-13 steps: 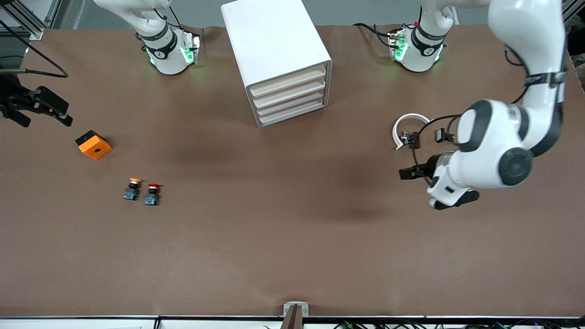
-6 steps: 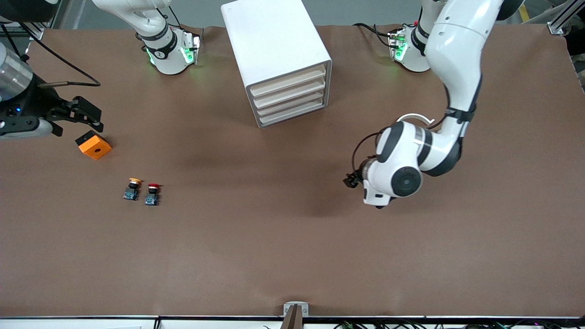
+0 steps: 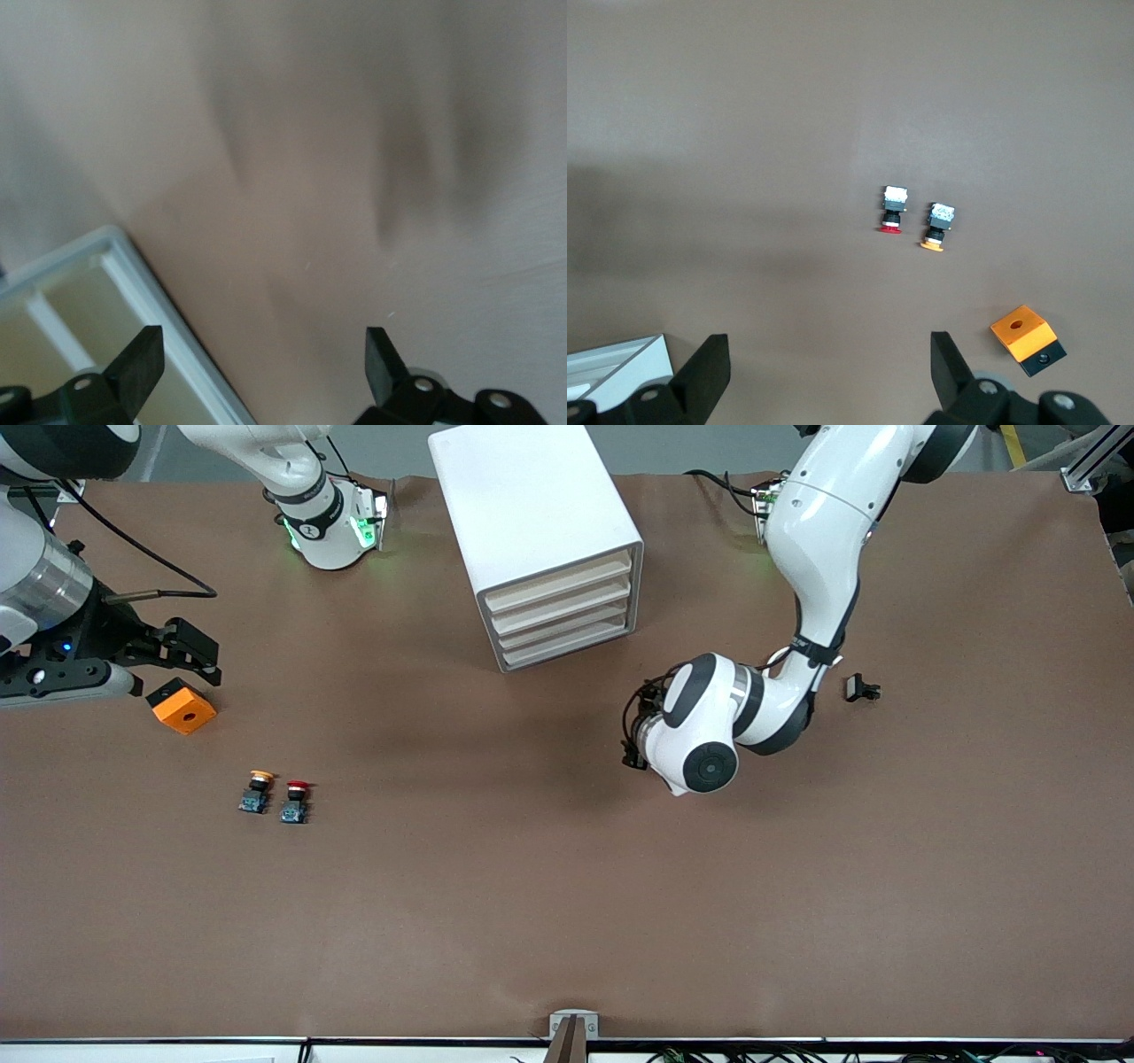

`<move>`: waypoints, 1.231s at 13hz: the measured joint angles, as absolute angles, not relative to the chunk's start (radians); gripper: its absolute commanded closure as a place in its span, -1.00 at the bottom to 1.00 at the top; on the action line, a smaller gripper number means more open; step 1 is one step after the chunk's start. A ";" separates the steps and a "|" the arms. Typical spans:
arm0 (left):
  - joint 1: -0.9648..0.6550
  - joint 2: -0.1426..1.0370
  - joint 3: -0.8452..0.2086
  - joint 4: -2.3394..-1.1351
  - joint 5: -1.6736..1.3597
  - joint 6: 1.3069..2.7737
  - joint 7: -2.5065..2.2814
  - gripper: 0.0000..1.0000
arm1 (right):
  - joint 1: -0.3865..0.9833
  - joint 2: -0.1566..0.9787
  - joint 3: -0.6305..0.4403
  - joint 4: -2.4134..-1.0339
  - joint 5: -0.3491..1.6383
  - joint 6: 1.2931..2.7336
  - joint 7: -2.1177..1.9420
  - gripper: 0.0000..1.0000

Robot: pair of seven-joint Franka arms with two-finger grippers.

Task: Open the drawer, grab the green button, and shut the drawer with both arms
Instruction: 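Grasp the drawer front with the left gripper and pull it open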

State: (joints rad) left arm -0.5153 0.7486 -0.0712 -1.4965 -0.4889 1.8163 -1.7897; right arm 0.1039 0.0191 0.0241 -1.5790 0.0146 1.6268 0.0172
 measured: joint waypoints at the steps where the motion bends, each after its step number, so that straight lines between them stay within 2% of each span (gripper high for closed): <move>1: -0.528 0.759 -0.071 -1.497 -0.541 1.809 -1.823 -1.00 | 0.114 0.020 0.024 -1.579 0.015 1.626 0.044 -1.00; 6: -0.572 0.810 -0.071 -1.496 -0.830 1.745 -2.006 -1.00 | 0.219 0.024 0.027 -1.579 0.015 1.622 0.242 -1.00; 8: -0.581 0.830 -0.071 -1.496 -0.877 1.670 -2.081 -0.75 | 0.284 0.025 0.029 -1.579 0.015 1.619 0.370 -1.00; 10: -0.582 0.842 -0.071 -1.496 -0.900 1.590 -2.120 -0.64 | 0.330 0.037 0.029 -1.579 0.014 1.618 0.478 -1.00; 11: -0.583 0.847 -0.071 -1.496 -0.901 1.567 -2.131 -0.41 | 0.342 0.045 0.029 -1.579 0.015 1.618 0.511 -1.00; 13: -0.592 0.862 -0.071 -1.496 -0.902 1.555 -2.145 -0.19 | 0.374 0.061 0.029 -1.579 0.016 1.618 0.605 -1.00; 14: -0.598 0.875 -0.071 -1.496 -0.902 1.555 -2.147 0.03 | 0.396 0.069 0.029 -1.579 0.016 1.618 0.659 -1.00; 15: -0.604 0.889 -0.071 -1.496 -0.903 1.554 -2.147 0.16 | 0.421 0.077 0.029 -1.579 0.016 1.618 0.705 -1.00; 16: -0.612 0.902 -0.072 -1.496 -0.905 1.554 -2.147 0.16 | 0.445 0.084 0.029 -1.579 0.016 1.618 0.742 -1.00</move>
